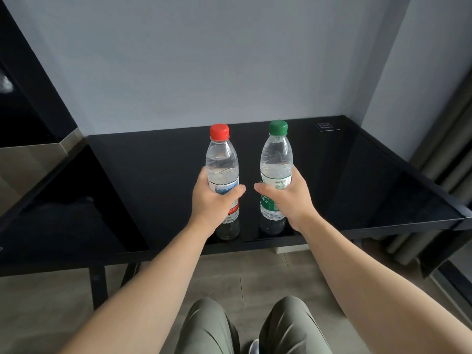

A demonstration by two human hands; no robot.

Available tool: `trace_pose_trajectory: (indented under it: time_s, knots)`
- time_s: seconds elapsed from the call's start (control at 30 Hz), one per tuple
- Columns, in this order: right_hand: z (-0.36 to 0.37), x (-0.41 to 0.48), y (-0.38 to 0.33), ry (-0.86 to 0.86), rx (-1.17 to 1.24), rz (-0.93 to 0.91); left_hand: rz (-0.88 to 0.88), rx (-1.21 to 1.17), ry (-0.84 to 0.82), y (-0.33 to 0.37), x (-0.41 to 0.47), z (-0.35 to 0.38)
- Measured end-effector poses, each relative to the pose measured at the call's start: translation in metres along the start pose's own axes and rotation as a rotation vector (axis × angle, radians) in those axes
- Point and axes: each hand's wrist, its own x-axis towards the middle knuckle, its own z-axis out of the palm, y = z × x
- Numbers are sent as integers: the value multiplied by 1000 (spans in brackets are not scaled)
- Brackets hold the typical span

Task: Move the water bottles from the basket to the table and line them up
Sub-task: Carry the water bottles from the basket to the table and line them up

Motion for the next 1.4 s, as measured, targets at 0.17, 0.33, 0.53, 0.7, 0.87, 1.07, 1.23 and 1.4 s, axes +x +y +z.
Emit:
trace_pose_trajectory:
  time_s: [0.17, 0.33, 0.53, 0.7, 0.87, 1.07, 1.23, 1.4]
  knots:
    - [-1, -2, 9, 23, 5, -16, -7, 8, 15, -11, 1, 3]
    - [-2, -1, 15, 10, 20, -9, -5, 20, -20, -19, 0, 5]
    - [-5, -1, 15, -25, -12, 11, -25, 26, -101, -17, 1, 2]
    - [-8, -3, 11, -48, -47, 37, -70, 101, -135, -10, -1, -1]
    - [-15, -10, -1, -38, -117, 5, -9, 239, -155, 8, -9, -14]
    - [-18, -30, -33, 177, -507, -280, 431, 691, -18, 41, -27, -28]
    - [-11, -40, -53, 230, -949, -610, 713, 953, 4, 66, -34, -27]
    - [0, -39, -65, 151, -1174, -534, 667, 1170, -28, 77, -32, -21]
